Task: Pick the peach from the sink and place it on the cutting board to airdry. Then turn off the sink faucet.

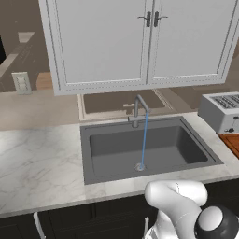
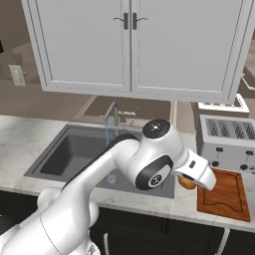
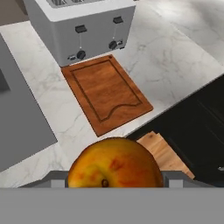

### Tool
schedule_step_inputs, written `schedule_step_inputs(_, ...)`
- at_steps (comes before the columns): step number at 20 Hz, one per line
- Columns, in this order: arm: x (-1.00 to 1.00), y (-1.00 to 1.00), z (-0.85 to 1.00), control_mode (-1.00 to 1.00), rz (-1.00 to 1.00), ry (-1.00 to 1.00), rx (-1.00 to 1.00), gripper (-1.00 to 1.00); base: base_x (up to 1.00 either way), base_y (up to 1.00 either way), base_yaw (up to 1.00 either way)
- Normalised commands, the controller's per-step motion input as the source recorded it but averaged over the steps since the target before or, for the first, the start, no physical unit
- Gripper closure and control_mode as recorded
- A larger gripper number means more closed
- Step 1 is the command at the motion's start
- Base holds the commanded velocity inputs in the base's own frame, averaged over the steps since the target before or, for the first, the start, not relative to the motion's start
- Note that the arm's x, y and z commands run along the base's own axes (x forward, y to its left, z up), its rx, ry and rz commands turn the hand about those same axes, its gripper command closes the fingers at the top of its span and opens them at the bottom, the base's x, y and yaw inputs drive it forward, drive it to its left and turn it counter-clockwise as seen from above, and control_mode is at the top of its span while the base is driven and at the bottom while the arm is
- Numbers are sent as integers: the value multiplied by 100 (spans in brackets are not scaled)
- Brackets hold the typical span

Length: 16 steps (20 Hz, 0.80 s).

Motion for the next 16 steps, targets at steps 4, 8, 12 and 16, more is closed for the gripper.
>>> schedule_step_inputs(4,18,0,-8,-100,6,0,1,100,0,0,0)
schedule_step_inputs(8,18,-1,-2,-100,9,0,1,100,0,0,0)
schedule_step_inputs(12,16,-9,0,-100,7,0,0,100,0,0,0)
schedule_step_inputs(16,10,-23,-5,-100,5,0,0,100,0,0,0)
